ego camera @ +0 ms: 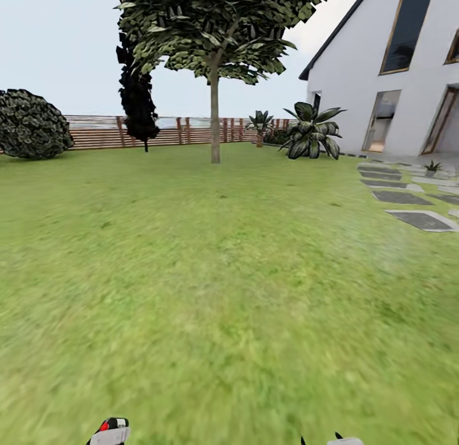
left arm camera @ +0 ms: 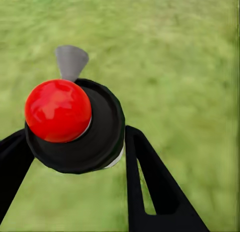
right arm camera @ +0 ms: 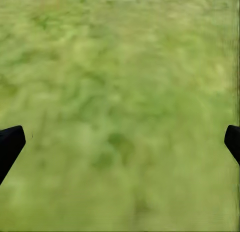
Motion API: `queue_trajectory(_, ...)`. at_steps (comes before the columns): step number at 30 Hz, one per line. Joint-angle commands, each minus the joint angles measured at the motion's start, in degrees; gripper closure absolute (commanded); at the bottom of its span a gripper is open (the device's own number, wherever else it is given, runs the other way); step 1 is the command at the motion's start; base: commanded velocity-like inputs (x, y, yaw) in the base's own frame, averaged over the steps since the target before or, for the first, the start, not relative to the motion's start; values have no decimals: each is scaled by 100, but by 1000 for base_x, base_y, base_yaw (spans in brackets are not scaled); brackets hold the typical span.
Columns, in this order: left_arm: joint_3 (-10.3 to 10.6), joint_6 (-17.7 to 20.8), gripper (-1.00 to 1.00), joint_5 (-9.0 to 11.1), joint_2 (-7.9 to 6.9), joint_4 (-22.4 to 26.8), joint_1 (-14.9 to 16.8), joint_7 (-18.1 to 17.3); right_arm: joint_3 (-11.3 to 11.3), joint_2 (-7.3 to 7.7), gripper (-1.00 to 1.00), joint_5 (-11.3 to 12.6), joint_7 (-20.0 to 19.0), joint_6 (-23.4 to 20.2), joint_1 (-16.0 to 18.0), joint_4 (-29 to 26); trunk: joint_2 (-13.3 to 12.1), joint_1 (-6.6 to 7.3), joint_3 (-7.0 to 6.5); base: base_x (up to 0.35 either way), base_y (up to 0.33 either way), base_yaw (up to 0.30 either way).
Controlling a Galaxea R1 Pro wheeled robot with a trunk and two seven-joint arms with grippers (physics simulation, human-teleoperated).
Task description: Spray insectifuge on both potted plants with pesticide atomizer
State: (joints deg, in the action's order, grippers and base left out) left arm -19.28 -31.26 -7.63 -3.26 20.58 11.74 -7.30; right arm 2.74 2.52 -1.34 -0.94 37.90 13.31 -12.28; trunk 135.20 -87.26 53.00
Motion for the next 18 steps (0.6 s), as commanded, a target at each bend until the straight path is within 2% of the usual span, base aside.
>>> queue_trajectory(1,-49,-21,100,-58,2,2,3,-26,25,3,-100,-3,6,16,5,6,2,-2,5,339,0,-271)
queue_trajectory(13,-49,-21,100,-55,1,-1,3,-25,25,3,-100,-2,6,16,5,6,2,-2,5,338,0,-271)
queue_trajectory(18,-49,-21,100,-61,4,-1,3,-26,25,3,-100,-2,6,16,5,3,2,-2,5,339,0,-103)
